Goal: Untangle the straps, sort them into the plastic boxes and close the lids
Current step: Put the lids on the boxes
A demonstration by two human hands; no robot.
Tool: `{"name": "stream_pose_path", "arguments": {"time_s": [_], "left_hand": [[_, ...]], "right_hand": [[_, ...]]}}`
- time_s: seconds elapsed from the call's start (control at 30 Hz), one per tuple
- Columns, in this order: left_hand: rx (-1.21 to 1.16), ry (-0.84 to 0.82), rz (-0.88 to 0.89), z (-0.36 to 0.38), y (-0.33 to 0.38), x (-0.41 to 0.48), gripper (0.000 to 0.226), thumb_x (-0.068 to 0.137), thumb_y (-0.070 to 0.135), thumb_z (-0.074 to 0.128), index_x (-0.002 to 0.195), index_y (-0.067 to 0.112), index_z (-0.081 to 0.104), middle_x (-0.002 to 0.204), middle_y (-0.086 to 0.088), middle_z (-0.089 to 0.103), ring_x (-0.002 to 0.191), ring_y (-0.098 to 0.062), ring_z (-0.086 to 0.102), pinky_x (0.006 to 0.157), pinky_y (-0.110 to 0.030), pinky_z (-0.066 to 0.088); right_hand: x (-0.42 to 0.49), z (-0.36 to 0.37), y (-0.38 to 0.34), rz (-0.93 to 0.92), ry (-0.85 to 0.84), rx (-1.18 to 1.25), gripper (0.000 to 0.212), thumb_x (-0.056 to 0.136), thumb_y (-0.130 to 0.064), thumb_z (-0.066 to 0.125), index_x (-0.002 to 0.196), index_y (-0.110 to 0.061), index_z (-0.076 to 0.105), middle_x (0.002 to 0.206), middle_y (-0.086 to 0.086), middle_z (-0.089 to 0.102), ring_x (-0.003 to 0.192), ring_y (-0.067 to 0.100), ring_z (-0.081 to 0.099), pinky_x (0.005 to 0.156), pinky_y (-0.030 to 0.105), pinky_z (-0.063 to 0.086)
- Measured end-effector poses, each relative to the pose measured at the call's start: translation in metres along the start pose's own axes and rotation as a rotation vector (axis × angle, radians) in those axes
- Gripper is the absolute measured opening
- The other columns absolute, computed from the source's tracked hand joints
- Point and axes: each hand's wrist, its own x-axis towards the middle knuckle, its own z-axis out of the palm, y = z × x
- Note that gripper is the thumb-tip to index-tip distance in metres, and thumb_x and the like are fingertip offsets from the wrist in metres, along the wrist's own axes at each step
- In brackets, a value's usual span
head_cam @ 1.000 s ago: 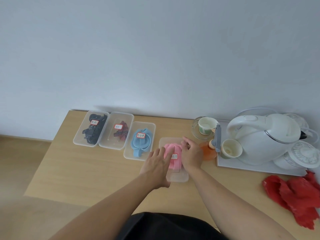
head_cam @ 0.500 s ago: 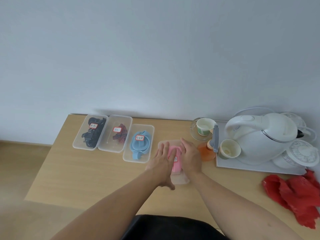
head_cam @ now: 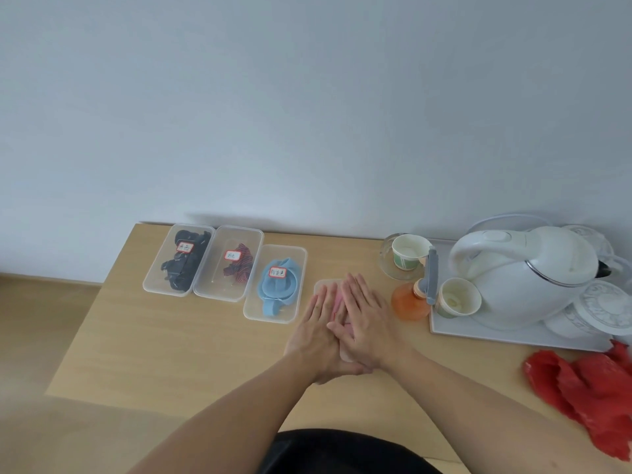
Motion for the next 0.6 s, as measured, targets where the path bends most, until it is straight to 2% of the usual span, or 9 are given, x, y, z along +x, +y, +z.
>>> {"name": "stream_pose_path", "arguments": {"time_s": [0.07,0.17,0.2,0.23,0.3,0.33,0.4,0.47,0.6], "left_hand": [[0.07,-0.033,-0.004,-0.006,-0.002,0.007,0.138,0.065,0.101,0.033,0.16,0.014,-0.018,0.167,-0.01,-0.024,0.153,-0.03,-0.027,0.126,-0.05,-0.004],[0.175,-0.006,0.043,-0.022,-0.007,0.014,0.141,0.054,0.103,0.042,0.162,0.015,0.015,0.166,-0.012,0.004,0.152,-0.037,-0.001,0.126,-0.052,0.0],[0.196,0.006,0.065,-0.024,-0.01,0.015,0.139,0.052,0.103,0.041,0.16,0.017,0.022,0.166,-0.013,0.004,0.152,-0.039,-0.003,0.125,-0.054,0.0],[0.207,-0.004,0.086,-0.023,-0.013,0.016,0.138,0.052,0.103,0.038,0.16,0.02,0.023,0.168,-0.014,-0.005,0.153,-0.04,-0.012,0.125,-0.056,-0.001],[0.208,-0.046,0.11,-0.016,-0.019,0.018,0.135,0.056,0.103,0.039,0.162,0.022,0.015,0.167,-0.013,-0.024,0.148,-0.04,-0.034,0.124,-0.056,-0.007],[0.203,-0.062,0.111,-0.014,-0.02,0.018,0.136,0.058,0.102,0.041,0.163,0.021,0.009,0.166,-0.013,-0.028,0.146,-0.039,-0.039,0.124,-0.055,-0.011],[0.196,-0.087,0.101,-0.014,-0.022,0.017,0.144,0.06,0.101,0.046,0.162,0.015,-0.008,0.163,-0.012,-0.032,0.143,-0.034,-0.043,0.122,-0.05,-0.019],[0.156,-0.095,0.065,-0.016,-0.023,0.016,0.15,0.059,0.1,0.049,0.158,0.011,-0.021,0.16,-0.012,-0.038,0.14,-0.029,-0.046,0.119,-0.043,-0.022],[0.174,-0.068,0.086,-0.009,-0.027,0.015,0.149,0.057,0.105,0.035,0.153,0.01,-0.027,0.156,-0.015,-0.043,0.139,-0.027,-0.048,0.122,-0.044,-0.021]], "right_hand": [[0.001,0.0,0.002,-0.016,0.071,0.081,0.078,0.102,-0.061,0.018,0.156,-0.007,0.029,0.166,0.009,0.023,0.156,0.022,0.01,0.121,0.046,0.029],[-0.002,0.002,0.004,0.015,0.132,0.19,0.071,0.105,-0.053,0.016,0.155,-0.006,0.033,0.165,0.007,0.027,0.156,0.019,0.013,0.12,0.046,0.031],[-0.003,0.002,0.002,0.031,0.128,0.19,0.071,0.105,-0.054,0.015,0.156,-0.006,0.031,0.166,0.006,0.025,0.156,0.019,0.011,0.121,0.044,0.029],[-0.004,0.002,0.001,0.044,0.124,0.174,0.072,0.105,-0.055,0.014,0.157,-0.006,0.028,0.167,0.005,0.022,0.157,0.018,0.009,0.122,0.043,0.027],[-0.002,-0.001,-0.002,0.061,0.074,0.113,0.077,0.104,-0.058,0.008,0.158,-0.007,0.024,0.167,0.003,0.015,0.157,0.016,0.003,0.123,0.042,0.024],[-0.002,-0.005,-0.003,0.064,0.029,0.077,0.08,0.102,-0.061,0.003,0.159,-0.007,0.021,0.168,0.002,0.011,0.157,0.015,-0.001,0.124,0.041,0.021],[-0.005,-0.007,-0.003,0.068,-0.026,0.004,0.085,0.1,-0.066,0.001,0.16,-0.007,0.015,0.169,0.003,0.005,0.156,0.015,-0.007,0.125,0.04,0.019],[-0.013,-0.008,-0.003,0.058,-0.07,-0.056,0.091,0.099,-0.072,0.011,0.16,-0.005,0.014,0.17,0.007,0.003,0.156,0.018,-0.008,0.124,0.043,0.02],[-0.023,-0.012,-0.005,0.038,-0.16,-0.105,0.097,0.095,-0.075,0.02,0.161,-0.005,0.005,0.169,0.008,-0.007,0.155,0.021,-0.015,0.124,0.049,0.018]]}}
